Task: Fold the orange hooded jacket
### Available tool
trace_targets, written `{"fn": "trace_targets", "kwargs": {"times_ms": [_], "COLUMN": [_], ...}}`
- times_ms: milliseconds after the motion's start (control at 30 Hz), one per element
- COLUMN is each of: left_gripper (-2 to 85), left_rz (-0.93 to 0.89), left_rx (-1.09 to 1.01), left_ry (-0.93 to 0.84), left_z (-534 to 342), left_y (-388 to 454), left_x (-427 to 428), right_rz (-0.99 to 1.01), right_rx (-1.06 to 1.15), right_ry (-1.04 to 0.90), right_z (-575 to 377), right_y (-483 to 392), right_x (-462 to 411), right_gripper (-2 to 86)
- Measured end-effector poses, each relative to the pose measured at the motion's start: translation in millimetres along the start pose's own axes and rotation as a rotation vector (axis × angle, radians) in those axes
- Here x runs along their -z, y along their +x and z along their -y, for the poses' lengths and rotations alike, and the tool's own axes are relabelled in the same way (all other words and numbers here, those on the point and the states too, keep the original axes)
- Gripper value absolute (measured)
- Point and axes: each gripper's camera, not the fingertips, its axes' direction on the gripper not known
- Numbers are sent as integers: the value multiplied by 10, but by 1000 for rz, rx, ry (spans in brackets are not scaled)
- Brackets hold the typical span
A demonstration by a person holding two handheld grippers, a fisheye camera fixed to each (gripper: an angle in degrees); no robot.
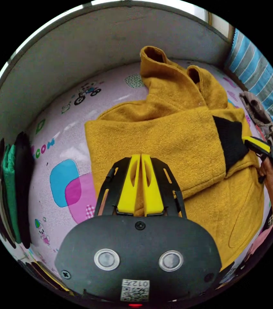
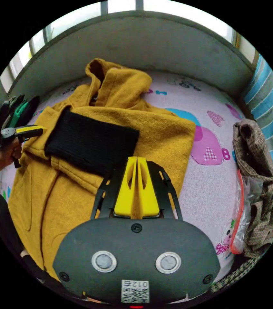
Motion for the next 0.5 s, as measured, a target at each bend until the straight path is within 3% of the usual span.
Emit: {"fn": "trace_targets", "kwargs": {"times_ms": [200,300,367,500], "left_gripper": [6,5,5,3], "left_rz": [-28,-61,-71,-76], "left_rx": [9,25,28,31], "left_ry": [37,48,61,87], "left_z": [-67,-99,-132,-208], "left_y": [-10,-65,-89,-132], "left_x": [6,-1,-5,-9], "right_rz": [62,9,16,54], "right_rx": [-60,-82,-35,90], "right_ry": [-28,82,181,136], "right_z": [211,422,802,1708], "right_y": [-116,-239,-428,-840], "right_x": [210,590,846,878], "right_gripper": [-7,-2,10,83]}}
